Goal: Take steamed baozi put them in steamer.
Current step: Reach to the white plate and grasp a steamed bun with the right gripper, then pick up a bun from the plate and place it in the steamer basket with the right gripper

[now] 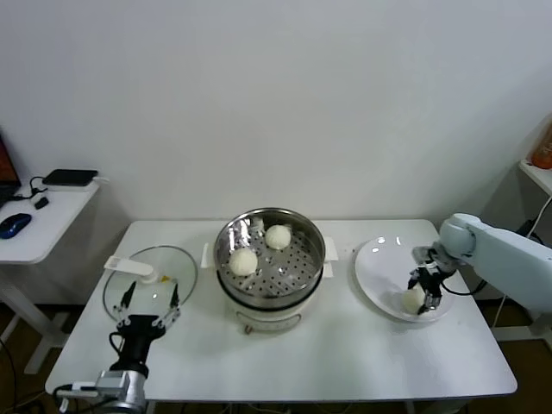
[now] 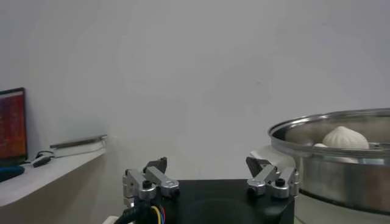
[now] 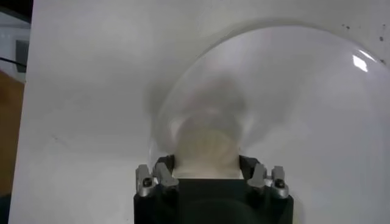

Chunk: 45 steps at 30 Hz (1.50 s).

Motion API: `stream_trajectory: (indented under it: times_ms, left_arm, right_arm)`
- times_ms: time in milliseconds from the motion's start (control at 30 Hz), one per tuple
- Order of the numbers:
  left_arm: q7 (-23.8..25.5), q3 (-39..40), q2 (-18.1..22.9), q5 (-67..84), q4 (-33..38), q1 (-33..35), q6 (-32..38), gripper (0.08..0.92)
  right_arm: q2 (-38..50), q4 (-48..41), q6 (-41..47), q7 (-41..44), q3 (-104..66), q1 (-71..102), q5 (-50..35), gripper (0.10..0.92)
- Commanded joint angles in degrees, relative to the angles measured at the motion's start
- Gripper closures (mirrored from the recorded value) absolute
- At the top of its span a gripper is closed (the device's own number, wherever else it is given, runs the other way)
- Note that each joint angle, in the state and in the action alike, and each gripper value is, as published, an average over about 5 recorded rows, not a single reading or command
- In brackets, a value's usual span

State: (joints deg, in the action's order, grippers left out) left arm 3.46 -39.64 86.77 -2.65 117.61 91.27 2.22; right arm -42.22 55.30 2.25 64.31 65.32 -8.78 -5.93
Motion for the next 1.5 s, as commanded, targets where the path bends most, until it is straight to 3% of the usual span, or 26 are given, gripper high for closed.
stream_trajectory:
  times_ms: [33, 333, 567, 767, 1200, 1500]
  left_arm:
    - [0.01, 0.08, -0.03, -0.07, -0.09, -0.04, -0.05, 0.177]
    - [0.01, -0.09, -0.26, -0.06, -0.35, -0.28, -0.08, 0.177]
    - [0.03, 0.38, -0.29, -0.52, -0.03, -0.63, -0.53, 0.177]
    - [0.02, 0.47, -0.34, -0.86, 0.41, -0.36, -0.62, 0.177]
    - [0.02, 0.26, -0.29, -1.15, 1.35, 0.58, -0.72, 0.177]
    - [0.01, -0.12, -0.70, -1.11, 2.18, 1.09, -1.04, 0.177]
  right_arm:
    - [-0.06, 0.24, -0.09, 0.07, -0.05, -0.84, -0.33, 0.349]
    - [-0.45, 9.65, -6.27, 2.03, 6.72, -14.53, -0.93, 0.355]
    - [-3.23, 19.89, -18.90, 4.50, 10.23, -28.32, 10.02, 0.355]
    - [-5.77, 26.63, -25.56, 4.48, 9.57, -33.90, 14.56, 0.355]
    - [-17.01, 32.10, -34.24, 3.30, 0.50, -31.03, 27.33, 0.355]
    - [-23.71, 32.96, -33.54, 3.20, 0.21, -25.95, 29.32, 0.355]
